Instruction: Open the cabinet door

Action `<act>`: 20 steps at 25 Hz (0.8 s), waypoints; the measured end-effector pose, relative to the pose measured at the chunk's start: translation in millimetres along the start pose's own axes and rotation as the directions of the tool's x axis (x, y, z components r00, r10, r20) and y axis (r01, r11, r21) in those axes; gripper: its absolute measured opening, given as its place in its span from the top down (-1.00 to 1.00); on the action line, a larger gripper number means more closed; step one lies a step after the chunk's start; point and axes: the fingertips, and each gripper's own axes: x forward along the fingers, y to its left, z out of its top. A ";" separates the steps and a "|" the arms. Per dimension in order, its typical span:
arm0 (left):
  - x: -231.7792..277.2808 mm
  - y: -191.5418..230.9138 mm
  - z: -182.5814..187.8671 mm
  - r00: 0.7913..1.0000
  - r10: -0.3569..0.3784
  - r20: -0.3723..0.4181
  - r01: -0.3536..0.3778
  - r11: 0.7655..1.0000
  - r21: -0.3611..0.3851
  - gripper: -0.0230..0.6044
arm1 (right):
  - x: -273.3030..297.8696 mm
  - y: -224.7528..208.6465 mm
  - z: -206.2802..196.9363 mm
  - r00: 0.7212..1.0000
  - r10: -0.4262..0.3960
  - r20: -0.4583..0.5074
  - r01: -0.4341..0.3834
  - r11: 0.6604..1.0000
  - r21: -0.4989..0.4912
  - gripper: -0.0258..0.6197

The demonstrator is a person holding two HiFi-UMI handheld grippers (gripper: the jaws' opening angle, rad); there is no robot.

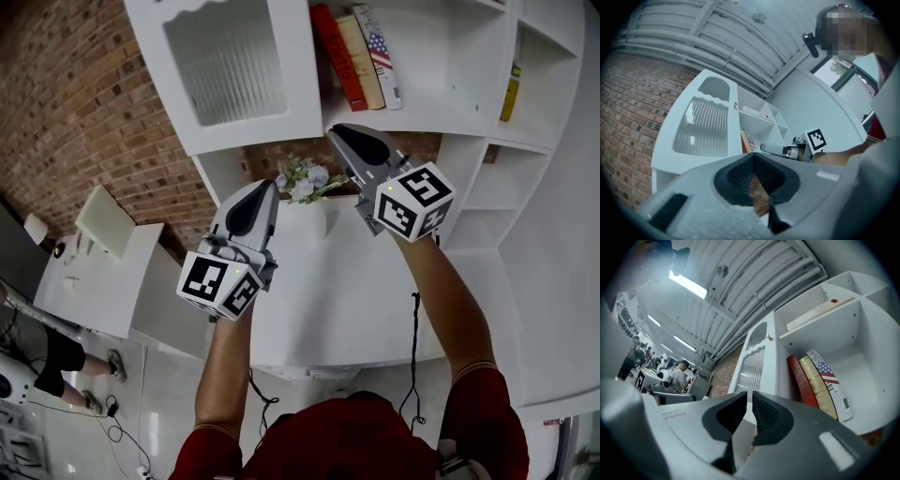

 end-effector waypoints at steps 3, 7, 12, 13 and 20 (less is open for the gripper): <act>9.1 5.4 -6.5 1.000 0.028 -0.014 -0.028 0.999 0.017 0.93 | 19.0 -18.9 -6.4 0.999 0.027 -0.020 -0.027 1.000 0.010 0.75; 14.1 14.8 -12.5 0.999 0.045 -0.026 -0.044 0.999 0.030 0.93 | 37.0 -38.3 -16.8 0.999 0.034 -0.032 -0.032 0.998 0.063 0.68; 11.5 26.7 -13.0 0.998 0.048 -0.041 -0.046 0.998 0.047 0.93 | 57.5 -51.9 -21.6 0.999 0.025 -0.045 -0.021 0.997 0.077 0.53; 10.7 28.7 -13.5 0.998 0.048 -0.042 -0.046 0.998 0.048 0.93 | 61.8 -53.2 -23.0 0.998 0.029 -0.054 -0.025 0.997 0.073 0.50; 3.4 37.2 -19.9 0.997 0.052 -0.057 -0.050 0.998 0.045 0.93 | 81.1 -60.3 -31.3 0.993 0.055 -0.100 -0.046 0.996 0.081 0.42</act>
